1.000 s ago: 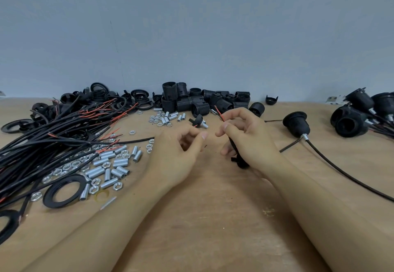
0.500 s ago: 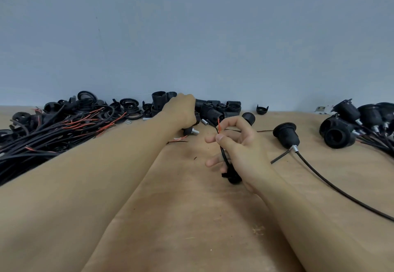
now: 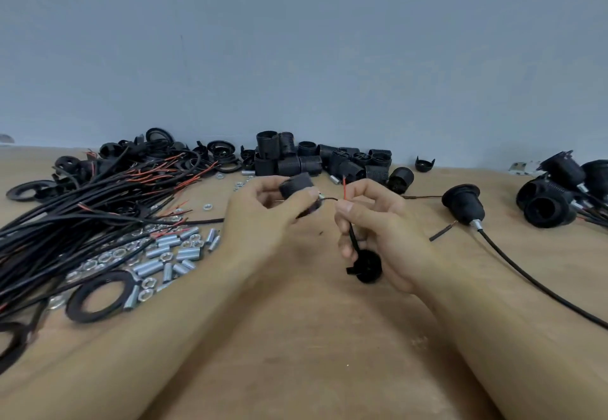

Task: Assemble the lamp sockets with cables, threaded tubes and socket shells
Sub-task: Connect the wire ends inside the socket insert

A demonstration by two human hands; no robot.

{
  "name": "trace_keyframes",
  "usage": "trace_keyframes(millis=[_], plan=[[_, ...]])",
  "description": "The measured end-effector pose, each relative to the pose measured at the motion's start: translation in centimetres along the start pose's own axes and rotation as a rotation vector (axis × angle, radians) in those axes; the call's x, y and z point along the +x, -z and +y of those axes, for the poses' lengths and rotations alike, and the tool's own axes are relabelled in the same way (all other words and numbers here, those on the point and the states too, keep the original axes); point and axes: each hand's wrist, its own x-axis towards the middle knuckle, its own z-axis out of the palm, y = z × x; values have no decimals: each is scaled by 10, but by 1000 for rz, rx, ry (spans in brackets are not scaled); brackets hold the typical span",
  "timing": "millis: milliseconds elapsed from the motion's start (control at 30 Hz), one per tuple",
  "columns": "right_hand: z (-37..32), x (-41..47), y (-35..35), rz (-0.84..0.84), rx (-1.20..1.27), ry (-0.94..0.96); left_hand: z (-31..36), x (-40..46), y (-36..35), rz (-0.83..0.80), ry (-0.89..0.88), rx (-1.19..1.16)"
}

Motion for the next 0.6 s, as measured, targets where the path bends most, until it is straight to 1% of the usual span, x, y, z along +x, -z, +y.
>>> trace_keyframes(millis=[33,100,133,167,267,333,433,600], plan=[[1,0,-3,-28,9,6,-5,-4,9,36,25,-63],[2,1,-8,-34,-7,29,-13,-8,17,70,23,-78],[2,1,-9,-34,-16,34,-13,-9,17,60,-2,-72],[2,1,-9,-34,-13,31,-14,-9,17,30,-48,-50],[0,2,-8,-31,16,16,-13,-7,12,-43,-238,146],[-1,3,-9,-7,21,24,-13,-7,11,-38,-286,193],[1,5,-8,38,15,22,-13,-7,11,-44,-305,166],[6,3,-12,92,-60,71,-12,-7,12,-148,-292,131]])
